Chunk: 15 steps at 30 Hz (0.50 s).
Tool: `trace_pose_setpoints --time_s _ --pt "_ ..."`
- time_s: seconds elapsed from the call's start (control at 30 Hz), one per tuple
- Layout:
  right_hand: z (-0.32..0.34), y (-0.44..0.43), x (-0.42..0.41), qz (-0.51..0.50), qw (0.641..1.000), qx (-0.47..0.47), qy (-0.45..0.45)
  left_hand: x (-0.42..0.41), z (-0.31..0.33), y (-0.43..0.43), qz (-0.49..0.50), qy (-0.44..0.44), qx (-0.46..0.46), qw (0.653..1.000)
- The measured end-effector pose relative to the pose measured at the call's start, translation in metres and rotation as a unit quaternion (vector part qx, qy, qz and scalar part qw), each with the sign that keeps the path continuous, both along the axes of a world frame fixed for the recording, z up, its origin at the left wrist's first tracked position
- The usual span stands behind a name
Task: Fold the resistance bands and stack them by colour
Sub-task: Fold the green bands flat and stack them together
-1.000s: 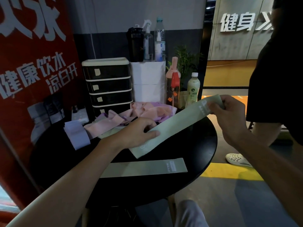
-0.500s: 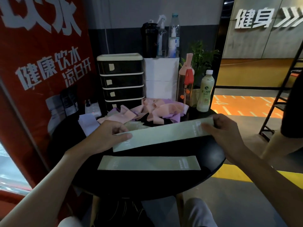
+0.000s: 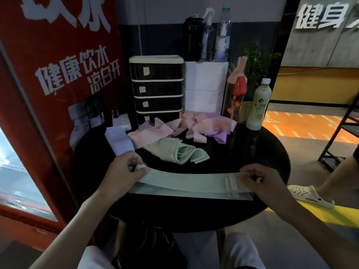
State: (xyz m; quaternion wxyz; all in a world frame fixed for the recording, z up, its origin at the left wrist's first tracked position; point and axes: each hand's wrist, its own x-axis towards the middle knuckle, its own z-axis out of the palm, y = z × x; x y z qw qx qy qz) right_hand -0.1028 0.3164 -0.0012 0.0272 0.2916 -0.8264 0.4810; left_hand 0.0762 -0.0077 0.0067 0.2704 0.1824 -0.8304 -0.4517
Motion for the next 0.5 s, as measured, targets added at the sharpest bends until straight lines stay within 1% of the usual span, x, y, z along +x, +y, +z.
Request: trace_pose_setpoints --time_s 0.1,0.23,0.33,0.5 --pt "-0.004 0.0 0.002 -0.002 1.0 0.012 0.02 0.003 -0.009 0.002 0.011 0.028 0.001 1.0" --pt "-0.01 0.002 -0.001 -0.006 1.0 0.019 0.019 0.004 -0.016 0.009 0.034 0.062 0.014 0.997" --pt "-0.014 0.003 -0.003 -0.008 0.999 0.028 0.032 0.005 -0.019 0.007 0.026 0.064 0.022 0.997" --pt "-0.015 0.006 -0.001 -0.001 0.997 0.063 0.052 0.007 -0.024 0.005 0.009 0.067 -0.007 0.998"
